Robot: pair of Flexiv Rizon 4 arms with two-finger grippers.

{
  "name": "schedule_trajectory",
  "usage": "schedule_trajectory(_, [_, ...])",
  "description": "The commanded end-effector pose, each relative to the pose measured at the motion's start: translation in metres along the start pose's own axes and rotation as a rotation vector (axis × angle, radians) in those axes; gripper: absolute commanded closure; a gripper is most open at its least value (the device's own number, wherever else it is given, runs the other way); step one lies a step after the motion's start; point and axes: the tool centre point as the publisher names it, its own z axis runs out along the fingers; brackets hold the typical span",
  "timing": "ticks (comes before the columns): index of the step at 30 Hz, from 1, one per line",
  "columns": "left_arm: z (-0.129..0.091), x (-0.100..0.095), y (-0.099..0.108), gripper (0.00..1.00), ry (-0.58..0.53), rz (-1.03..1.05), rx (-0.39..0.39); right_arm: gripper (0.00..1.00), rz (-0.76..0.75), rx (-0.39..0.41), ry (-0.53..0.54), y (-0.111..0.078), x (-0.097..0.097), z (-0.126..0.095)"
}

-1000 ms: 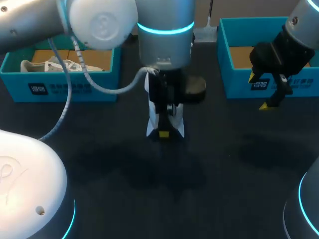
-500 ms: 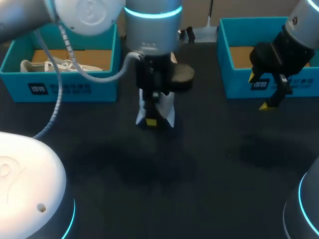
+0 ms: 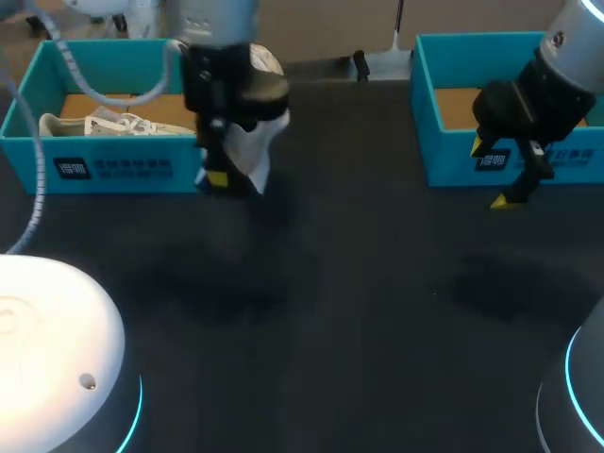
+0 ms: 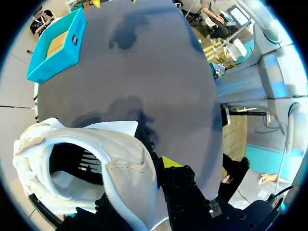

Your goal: Take the shoe out of the shoebox, open the shoe tongue, remove and reinsert the insole, then place the shoe into the shoebox

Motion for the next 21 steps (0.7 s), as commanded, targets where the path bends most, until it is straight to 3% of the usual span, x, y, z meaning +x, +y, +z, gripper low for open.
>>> schedule_trajectory(1, [-0.002, -0.015, 0.049, 1.0, 0.018, 0.023, 0.035, 0.0, 0.001, 0.004, 0.001, 0.001, -0.001, 0.001])
schedule_trajectory(14, [0.005, -0.063, 0.148, 1.0, 0.047, 0.051, 0.002, 0.0, 0.001, 0.004, 0.001, 0.001, -0.001, 0.001])
schedule_trajectory(21, [0.011, -0.078, 0.198, 1.0, 0.049, 0.036, 0.003, 0.0, 0.001, 0.004, 0.001, 0.001, -0.001, 0.001])
